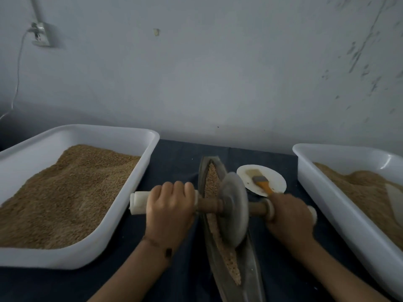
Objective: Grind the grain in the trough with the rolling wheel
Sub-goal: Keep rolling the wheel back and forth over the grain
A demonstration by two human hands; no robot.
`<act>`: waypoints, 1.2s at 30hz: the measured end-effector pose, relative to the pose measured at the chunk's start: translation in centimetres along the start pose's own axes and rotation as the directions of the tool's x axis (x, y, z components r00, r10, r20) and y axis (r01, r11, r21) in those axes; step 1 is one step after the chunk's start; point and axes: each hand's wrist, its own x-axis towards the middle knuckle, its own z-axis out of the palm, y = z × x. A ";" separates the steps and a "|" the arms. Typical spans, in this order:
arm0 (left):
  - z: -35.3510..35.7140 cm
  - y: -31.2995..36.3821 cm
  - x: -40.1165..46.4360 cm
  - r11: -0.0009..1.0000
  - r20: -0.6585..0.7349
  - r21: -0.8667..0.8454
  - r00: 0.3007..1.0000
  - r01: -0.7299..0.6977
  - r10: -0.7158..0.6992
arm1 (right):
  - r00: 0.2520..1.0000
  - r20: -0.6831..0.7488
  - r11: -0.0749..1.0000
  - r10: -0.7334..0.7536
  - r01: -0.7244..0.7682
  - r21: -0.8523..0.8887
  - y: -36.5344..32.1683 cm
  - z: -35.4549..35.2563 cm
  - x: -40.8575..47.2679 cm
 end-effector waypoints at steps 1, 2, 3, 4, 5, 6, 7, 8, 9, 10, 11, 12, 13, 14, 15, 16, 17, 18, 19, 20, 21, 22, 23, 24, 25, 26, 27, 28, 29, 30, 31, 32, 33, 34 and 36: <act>-0.5 0.3 -0.4 0.999 -0.027 0.031 0.999 -0.025 0.026 | 0.996 -0.091 0.998 -0.011 0.016 0.054 0.0 0.1 -1.4; -0.9 0.4 -0.7 0.998 -0.036 0.057 0.999 -0.029 0.031 | 0.988 -0.153 0.997 -0.030 0.041 0.066 0.0 0.2 -2.1; -1.0 0.4 -1.0 0.997 -0.033 0.074 0.999 -0.015 0.018 | 0.982 -0.184 0.997 -0.051 0.062 0.055 0.0 0.1 -2.1; -0.8 0.2 -1.1 0.997 -0.039 0.082 0.999 -0.004 0.007 | 0.980 -0.187 0.996 -0.065 0.074 0.040 0.0 -0.1 -1.8; -0.5 -0.1 -1.1 0.997 -0.038 0.074 0.999 0.006 -0.003 | 0.982 -0.173 0.996 -0.077 0.081 0.021 0.0 -0.2 -1.2; -0.1 -0.4 -1.0 0.998 -0.030 0.055 0.999 0.010 -0.009 | 0.985 -0.145 0.996 -0.089 0.091 0.001 0.0 -0.2 -0.6; 0.4 -0.7 -0.9 1.000 -0.013 0.026 1.000 0.007 -0.007 | 0.989 -0.106 0.994 -0.105 0.104 -0.019 0.1 -0.2 0.3; 0.9 -0.9 -0.5 1.000 0.021 -0.011 1.000 0.005 -0.005 | 0.994 -0.042 0.994 -0.105 0.104 -0.038 0.2 -0.1 1.2; 1.2 -1.1 0.2 0.999 0.078 -0.050 0.997 0.012 -0.008 | 0.995 0.053 0.994 -0.085 0.088 -0.064 0.4 0.1 2.3; 1.6 -1.3 1.1 0.998 0.150 -0.061 0.989 0.023 -0.014 | 0.986 0.160 0.994 -0.043 0.059 -0.092 0.6 0.2 3.6; 2.0 -1.5 2.3 0.999 0.233 -0.022 0.972 0.033 -0.027 | 0.967 0.254 0.993 -0.006 0.036 -0.112 0.8 0.5 4.9; 2.8 -1.8 3.6 0.999 0.308 0.035 0.950 0.036 -0.045 | 0.944 0.328 0.994 0.018 0.019 -0.111 1.1 0.8 6.1; 3.4 -2.1 4.8 0.996 0.374 0.072 0.924 0.050 -0.073 | 0.916 0.400 0.996 0.036 0.000 -0.092 1.3 1.1 7.3; 3.9 -2.3 6.0 0.995 0.418 0.084 0.905 0.051 -0.082 | 0.885 0.463 0.998 0.048 -0.024 -0.058 1.3 1.4 8.2; 4.3 -2.5 7.0 0.996 0.443 0.083 0.893 0.046 -0.078 | 0.858 0.512 0.999 0.051 -0.048 -0.019 1.4 1.6 9.1; 4.7 -2.7 7.9 0.996 0.458 0.079 0.886 0.044 -0.075 | 0.830 0.556 0.997 0.057 -0.078 0.014 1.5 1.7 9.8; 5.0 -2.8 8.6 0.996 0.470 0.075 0.880 0.038 -0.069 | 0.799 0.597 0.993 0.070 -0.115 0.037 1.6 1.8 10.4; 5.2 -3.0 9.1 0.997 0.489 0.073 0.870 0.030 -0.063 | 0.767 0.636 0.987 0.090 -0.156 0.048 1.7 1.8 10.8; 5.4 -3.1 9.4 0.997 0.509 0.069 0.859 0.023 -0.055 | 0.741 0.663 0.980 0.103 -0.188 0.059 1.8 1.8 11.1; 5.4 -3.2 9.6 0.998 0.520 0.068 0.853 0.014 -0.047 | 0.728 0.676 0.976 0.109 -0.208 0.067 1.8 1.8 11.3; 5.3 -3.2 9.6 0.997 0.518 0.071 0.854 0.007 -0.043 | 0.732 0.672 0.974 0.111 -0.213 0.072 1.8 1.9 11.2; 5.2 -3.2 9.4 0.997 0.509 0.079 0.860 0.004 -0.043 | 0.752 0.650 0.976 0.112 -0.206 0.070 1.7 1.9 11.0; 5.1 -3.1 9.0 0.997 0.494 0.083 0.868 0.005 -0.045 | 0.786 0.608 0.981 0.111 -0.186 0.061 1.5 1.9 10.5; 4.9 -2.9 8.5 0.997 0.472 0.081 0.880 0.008 -0.046 | 0.827 0.552 0.987 0.106 -0.155 0.043 1.4 1.9 9.7; 4.6 -2.7 7.8 0.997 0.443 0.079 0.896 0.006 -0.041 | 0.866 0.490 0.992 0.097 -0.123 0.021 1.3 1.9 8.8; 4.1 -2.4 7.0 0.997 0.403 0.079 0.915 -0.004 -0.028 | 0.892 0.443 0.995 0.089 -0.104 0.008 1.2 1.8 7.7; 3.5 -2.0 5.9 0.997 0.354 0.074 0.935 -0.019 -0.009 | 0.905 0.417 0.995 0.085 -0.096 0.006 1.1 1.6 6.6; 2.9 -1.7 4.7 0.998 0.306 0.055 0.952 -0.028 0.009 | 0.913 0.399 0.996 0.084 -0.094 0.005 1.0 1.3 5.6; 2.3 -1.5 3.5 1.000 0.238 0.016 0.971 -0.026 0.021 | 0.925 0.371 0.997 0.077 -0.083 0.001 0.8 0.9 4.6; 1.8 -1.3 2.3 1.000 0.166 -0.025 0.986 -0.014 0.018 | 0.943 0.327 0.998 0.055 -0.050 -0.023 0.5 0.3 3.8; 1.4 -1.2 1.1 0.999 0.111 -0.050 0.994 -0.005 0.011 | 0.967 0.254 0.998 0.008 0.007 -0.056 0.3 -0.2 2.9; 1.1 -1.2 -0.1 0.998 0.064 -0.057 0.998 -0.010 0.014 | 0.988 0.146 0.995 -0.051 0.062 -0.074 0.2 -0.5 2.1; 0.9 -1.3 -1.2 0.998 0.020 -0.053 0.999 -0.026 0.027 | 0.994 0.020 0.991 -0.111 0.112 -0.079 0.1 -0.9 1.1; 0.7 -1.4 -2.1 0.998 -0.015 -0.047 0.999 -0.035 0.034 | 0.980 -0.105 0.983 -0.169 0.160 -0.096 0.0 -1.3 0.3; 0.6 -1.7 -3.5 0.999 -0.041 -0.038 0.999 -0.019 0.017 | 0.931 -0.253 0.962 -0.263 0.232 -0.145 -0.3 -1.7 -0.5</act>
